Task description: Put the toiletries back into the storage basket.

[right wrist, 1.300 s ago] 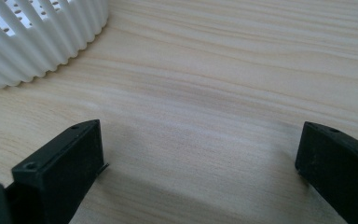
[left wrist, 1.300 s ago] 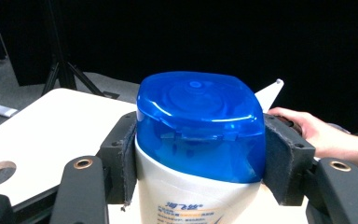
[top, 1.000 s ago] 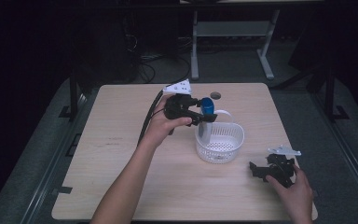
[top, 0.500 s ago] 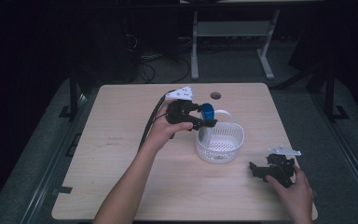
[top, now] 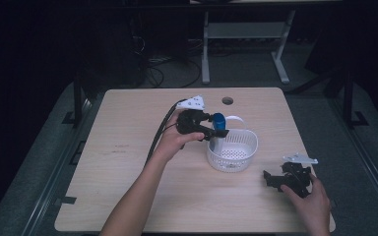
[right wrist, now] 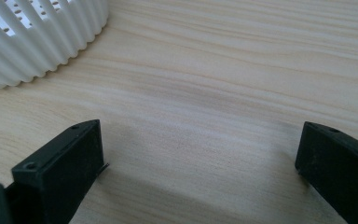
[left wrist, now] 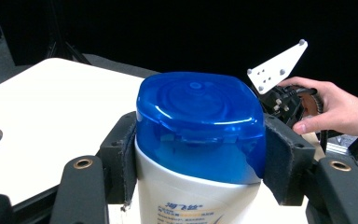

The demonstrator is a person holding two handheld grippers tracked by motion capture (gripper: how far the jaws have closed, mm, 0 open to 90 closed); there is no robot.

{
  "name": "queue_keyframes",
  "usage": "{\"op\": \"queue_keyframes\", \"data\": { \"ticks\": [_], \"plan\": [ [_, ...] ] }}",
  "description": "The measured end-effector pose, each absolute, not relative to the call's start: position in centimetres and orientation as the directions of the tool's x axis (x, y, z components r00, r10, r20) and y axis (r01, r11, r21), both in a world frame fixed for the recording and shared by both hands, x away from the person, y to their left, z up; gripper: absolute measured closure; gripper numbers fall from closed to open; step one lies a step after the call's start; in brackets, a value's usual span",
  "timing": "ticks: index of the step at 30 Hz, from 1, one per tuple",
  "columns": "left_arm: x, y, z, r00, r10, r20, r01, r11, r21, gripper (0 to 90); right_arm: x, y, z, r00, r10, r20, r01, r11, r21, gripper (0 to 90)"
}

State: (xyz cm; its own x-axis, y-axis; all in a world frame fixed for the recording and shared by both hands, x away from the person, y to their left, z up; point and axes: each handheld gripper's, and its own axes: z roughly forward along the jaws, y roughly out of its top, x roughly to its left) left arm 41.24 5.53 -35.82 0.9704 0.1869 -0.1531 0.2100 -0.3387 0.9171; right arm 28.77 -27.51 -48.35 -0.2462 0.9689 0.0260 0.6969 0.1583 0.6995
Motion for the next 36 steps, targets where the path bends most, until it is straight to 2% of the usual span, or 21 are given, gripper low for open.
{"op": "queue_keyframes", "data": {
  "ticks": [36],
  "plan": [
    [41.2,5.2,-38.9,0.964,0.199,-0.175,0.237,-0.356,0.904,37.5,28.8,-27.5,-48.4,-0.246,0.969,0.026,0.697,0.158,0.700,0.4]
  ]
}}
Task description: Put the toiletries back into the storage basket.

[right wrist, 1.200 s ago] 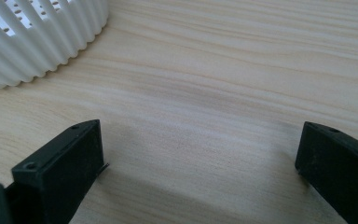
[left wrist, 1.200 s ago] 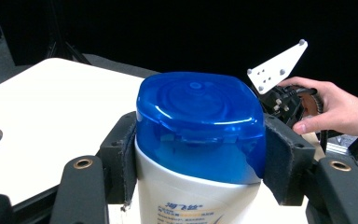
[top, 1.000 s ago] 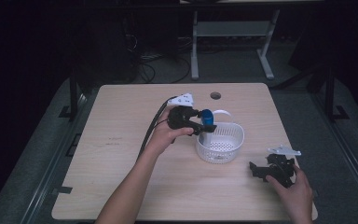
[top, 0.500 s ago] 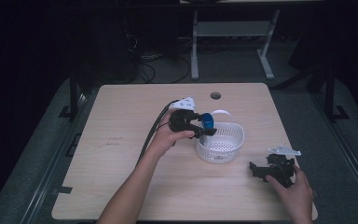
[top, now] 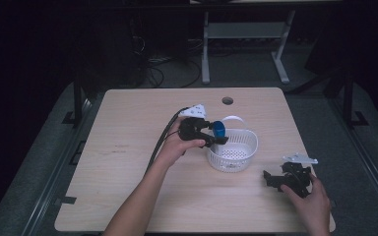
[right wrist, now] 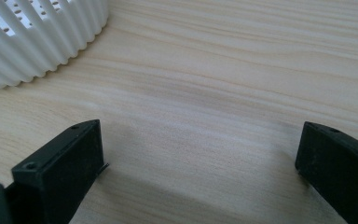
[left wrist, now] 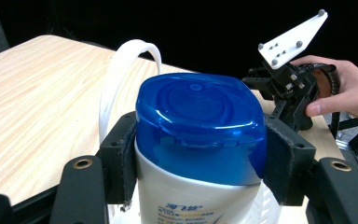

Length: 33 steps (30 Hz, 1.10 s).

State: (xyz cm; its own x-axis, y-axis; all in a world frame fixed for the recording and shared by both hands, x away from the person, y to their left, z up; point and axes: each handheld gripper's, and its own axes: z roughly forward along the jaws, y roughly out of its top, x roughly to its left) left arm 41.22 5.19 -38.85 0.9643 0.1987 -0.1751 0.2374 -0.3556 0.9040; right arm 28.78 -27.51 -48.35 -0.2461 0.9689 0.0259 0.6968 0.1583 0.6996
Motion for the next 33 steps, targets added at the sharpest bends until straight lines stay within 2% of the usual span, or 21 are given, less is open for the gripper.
{"op": "queue_keyframes", "data": {
  "ticks": [12,13,14,19,33],
  "plan": [
    [41.2,5.3,-39.1,0.960,0.202,-0.193,0.255,-0.345,0.903,36.1,28.8,-27.5,-48.4,-0.246,0.969,0.026,0.697,0.158,0.700,0.4],
    [41.2,5.3,-39.2,0.959,0.201,-0.197,0.258,-0.347,0.902,34.8,28.8,-27.5,-48.4,-0.246,0.969,0.026,0.697,0.158,0.700,0.5],
    [41.2,5.2,-39.2,0.959,0.204,-0.199,0.261,-0.350,0.900,29.3,28.8,-27.5,-48.4,-0.246,0.969,0.026,0.697,0.158,0.700,0.5],
    [41.1,5.3,-39.5,0.957,0.207,-0.202,0.264,-0.340,0.902,26.7,28.8,-27.5,-48.4,-0.246,0.969,0.026,0.697,0.158,0.700,0.5],
    [40.7,6.7,-38.3,0.958,0.242,-0.157,0.236,-0.349,0.907,26.5,28.8,-27.5,-48.4,-0.246,0.969,0.026,0.697,0.158,0.700,0.5]
  ]
}}
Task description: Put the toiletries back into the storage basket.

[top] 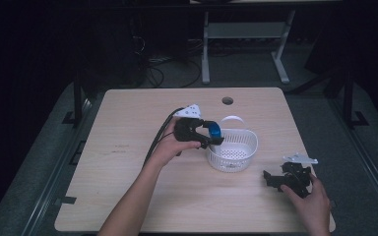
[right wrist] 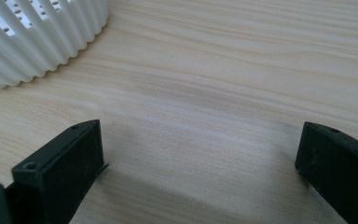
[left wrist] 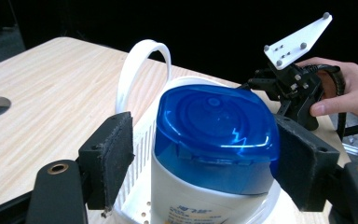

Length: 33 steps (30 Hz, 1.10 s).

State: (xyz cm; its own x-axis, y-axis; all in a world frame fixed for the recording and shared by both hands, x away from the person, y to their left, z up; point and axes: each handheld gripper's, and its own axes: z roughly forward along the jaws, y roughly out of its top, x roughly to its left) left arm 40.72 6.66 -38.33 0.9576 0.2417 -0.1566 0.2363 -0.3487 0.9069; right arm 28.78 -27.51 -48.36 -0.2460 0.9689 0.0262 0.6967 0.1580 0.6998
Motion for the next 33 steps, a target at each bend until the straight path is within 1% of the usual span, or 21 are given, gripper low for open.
{"op": "queue_keyframes", "data": {
  "ticks": [7,16,26,33],
  "plan": [
    [40.2,8.3,-37.3,0.958,0.257,-0.129,0.218,-0.355,0.909,26.5,28.8,-27.5,-48.4,-0.246,0.969,0.026,0.697,0.158,0.700,0.4],
    [39.6,10.5,-36.1,0.952,0.284,-0.116,0.214,-0.344,0.914,26.7,28.8,-27.5,-48.4,-0.246,0.969,0.027,0.697,0.158,0.699,0.4],
    [38.4,13.6,-35.5,0.938,0.331,-0.103,0.225,-0.358,0.906,26.7,28.8,-27.5,-48.4,-0.247,0.969,0.024,0.697,0.160,0.699,0.4],
    [37.3,16.0,-35.7,0.916,0.387,-0.106,0.265,-0.385,0.884,26.2,28.8,-27.5,-48.3,-0.246,0.969,0.026,0.696,0.158,0.700,0.4]
  ]
}}
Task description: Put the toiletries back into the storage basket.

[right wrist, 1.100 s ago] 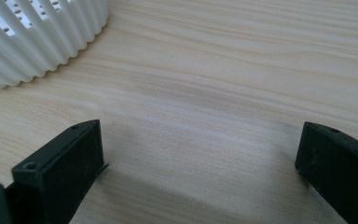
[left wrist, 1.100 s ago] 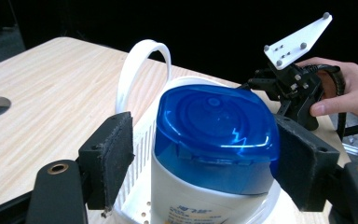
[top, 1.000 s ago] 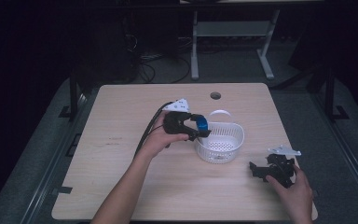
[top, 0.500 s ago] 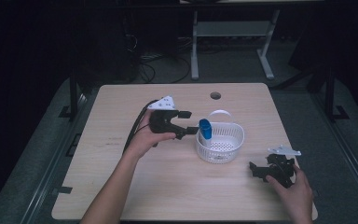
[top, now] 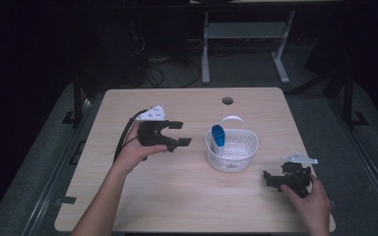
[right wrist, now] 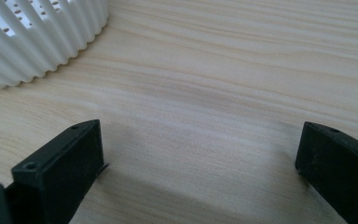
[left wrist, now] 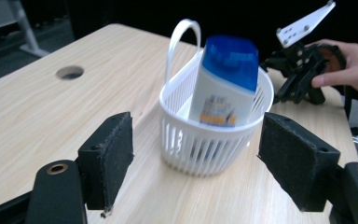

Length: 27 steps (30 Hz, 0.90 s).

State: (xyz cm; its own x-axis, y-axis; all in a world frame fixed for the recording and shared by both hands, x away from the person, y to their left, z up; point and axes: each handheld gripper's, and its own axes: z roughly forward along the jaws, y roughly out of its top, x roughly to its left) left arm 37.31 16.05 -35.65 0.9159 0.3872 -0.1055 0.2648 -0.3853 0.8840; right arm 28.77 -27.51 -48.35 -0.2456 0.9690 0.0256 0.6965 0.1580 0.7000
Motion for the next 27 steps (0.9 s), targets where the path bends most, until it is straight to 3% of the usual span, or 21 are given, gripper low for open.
{"op": "queue_keyframes", "data": {
  "ticks": [9,16,27],
  "plan": [
    [36.0,19.4,-36.4,0.876,0.469,-0.107,0.322,-0.406,0.855,26.0,28.8,-27.5,-48.3,-0.247,0.969,0.027,0.697,0.159,0.700,0.4],
    [34.9,21.5,-38.2,0.820,0.570,-0.045,0.393,-0.506,0.768,24.9,28.8,-27.5,-48.4,-0.246,0.969,0.026,0.697,0.158,0.700,0.4],
    [33.6,23.8,-40.8,0.772,0.635,-0.034,0.465,-0.527,0.711,24.9,28.8,-27.5,-48.4,-0.246,0.969,0.026,0.697,0.158,0.700,0.4]
  ]
}}
